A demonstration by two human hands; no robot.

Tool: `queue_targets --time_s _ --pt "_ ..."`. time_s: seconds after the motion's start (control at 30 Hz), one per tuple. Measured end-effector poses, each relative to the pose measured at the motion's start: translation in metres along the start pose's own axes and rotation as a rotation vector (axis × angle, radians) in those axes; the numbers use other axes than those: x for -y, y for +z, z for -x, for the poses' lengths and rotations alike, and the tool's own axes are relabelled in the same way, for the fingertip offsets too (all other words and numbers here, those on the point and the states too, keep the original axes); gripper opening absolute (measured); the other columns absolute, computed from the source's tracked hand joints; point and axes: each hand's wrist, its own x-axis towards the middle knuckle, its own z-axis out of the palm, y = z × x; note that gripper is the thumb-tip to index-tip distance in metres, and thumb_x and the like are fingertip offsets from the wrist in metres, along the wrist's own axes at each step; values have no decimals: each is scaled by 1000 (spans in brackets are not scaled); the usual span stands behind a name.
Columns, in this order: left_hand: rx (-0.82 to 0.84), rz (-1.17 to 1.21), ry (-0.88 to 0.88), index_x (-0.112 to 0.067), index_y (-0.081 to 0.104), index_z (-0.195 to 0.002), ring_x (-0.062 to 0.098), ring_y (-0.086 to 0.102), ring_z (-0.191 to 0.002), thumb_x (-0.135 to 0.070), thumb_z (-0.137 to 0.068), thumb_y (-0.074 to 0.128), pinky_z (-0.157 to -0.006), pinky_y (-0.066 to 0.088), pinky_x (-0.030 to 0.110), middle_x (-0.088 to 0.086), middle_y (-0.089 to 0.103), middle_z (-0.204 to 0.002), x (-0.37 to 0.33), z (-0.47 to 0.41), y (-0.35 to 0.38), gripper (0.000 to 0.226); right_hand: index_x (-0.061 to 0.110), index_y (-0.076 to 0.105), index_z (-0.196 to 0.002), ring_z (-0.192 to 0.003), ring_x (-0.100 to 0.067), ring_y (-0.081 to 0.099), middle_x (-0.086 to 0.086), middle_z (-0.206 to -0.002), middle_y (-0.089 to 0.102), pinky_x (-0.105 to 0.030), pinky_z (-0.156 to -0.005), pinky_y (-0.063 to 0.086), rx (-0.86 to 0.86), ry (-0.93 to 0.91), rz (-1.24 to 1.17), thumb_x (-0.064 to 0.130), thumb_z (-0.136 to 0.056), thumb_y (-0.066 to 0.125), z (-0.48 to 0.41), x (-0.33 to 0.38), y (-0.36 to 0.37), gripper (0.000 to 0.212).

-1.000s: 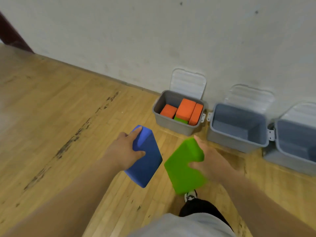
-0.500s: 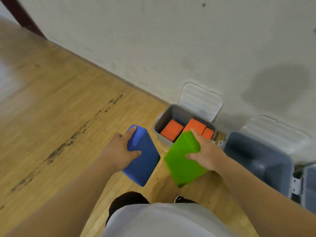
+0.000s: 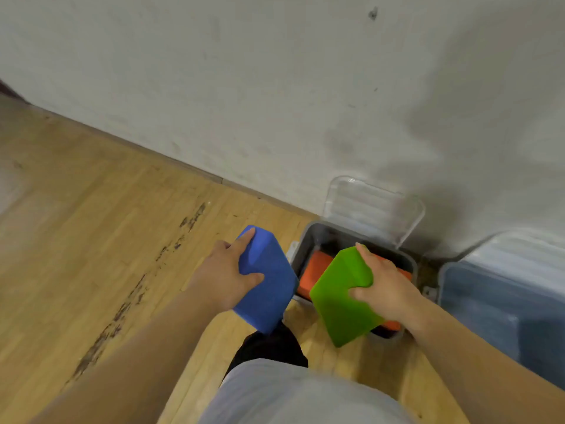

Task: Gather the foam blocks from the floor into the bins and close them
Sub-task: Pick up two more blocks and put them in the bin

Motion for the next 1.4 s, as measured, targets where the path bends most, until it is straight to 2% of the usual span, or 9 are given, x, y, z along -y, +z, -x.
queue_targets --time_s 0.33,0.47,0.67,0.87,1.0,1.1,1.17,1.3,1.4 --pt "194 -150 17 -58 6 -157 14 56 -93 -50 -91 65 -67 48 28 -7 35 -131 10 -191 -33 89 50 -5 -160 -119 -36 54 -17 -148 31 -42 -95 47 99 191 -100 47 -88 73 -169 8 16 106" --pt "242 -135 -9 -59 7 -156 12 56 -92 -51 -90 67 -69 50 31 -8 35 -129 13 -260 24 89 45 1 -162 -115 -34 55 -17 -143 38 -38 -92 46 140 220 -85 46 -86 77 -251 -32 50 108" --pt "382 -102 -36 -66 12 -153 8 54 -92 -48 -88 71 -70 52 31 -11 40 -123 47 -347 142 90 37 14 -163 -137 -36 46 -18 -154 40 -37 -110 41 247 180 -23 45 -82 83 -366 -112 127 107" --pt "479 -79 -11 -71 20 -147 15 52 -113 -44 -84 77 -82 47 28 -15 43 -134 81 -390 214 89 55 23 -156 -142 -43 36 -16 -161 31 -46 -120 32 303 139 63 56 -83 77 -441 -162 180 90" --pt "542 -72 31 -69 25 -148 14 52 -119 -42 -83 80 -93 47 32 -19 44 -140 76 -403 237 89 34 42 -155 -144 -32 37 -9 -162 29 -35 -120 28 266 48 75 31 -90 77 -456 -182 182 74" --pt "580 -94 68 -67 28 -148 15 54 -123 -41 -83 81 -102 49 38 -21 47 -145 62 -415 242 88 31 31 -160 -144 -31 41 -10 -160 38 -35 -118 33 311 -9 133 21 -92 74 -442 -185 186 81" --pt "598 -118 104 -67 29 -147 17 58 -118 -40 -83 81 -99 51 38 -18 51 -143 50 -425 244 87 26 25 -162 -146 -33 37 -10 -161 38 -40 -120 31 276 -27 183 24 -90 72 -424 -184 192 86" --pt "664 -169 188 -69 29 -145 20 62 -109 -41 -84 79 -92 55 40 -10 56 -136 18 -448 257 84 27 38 -156 -150 -44 24 -18 -160 33 -56 -122 22 -143 90 231 34 -76 80 -378 -199 187 90" --pt "762 -212 274 -63 30 -150 17 61 -112 -38 -87 78 -96 52 37 -13 56 -136 -18 -468 277 82 43 8 -160 -155 -43 -6 -10 -170 -3 -60 -123 3 -109 348 182 54 -78 77 -342 -225 181 108"
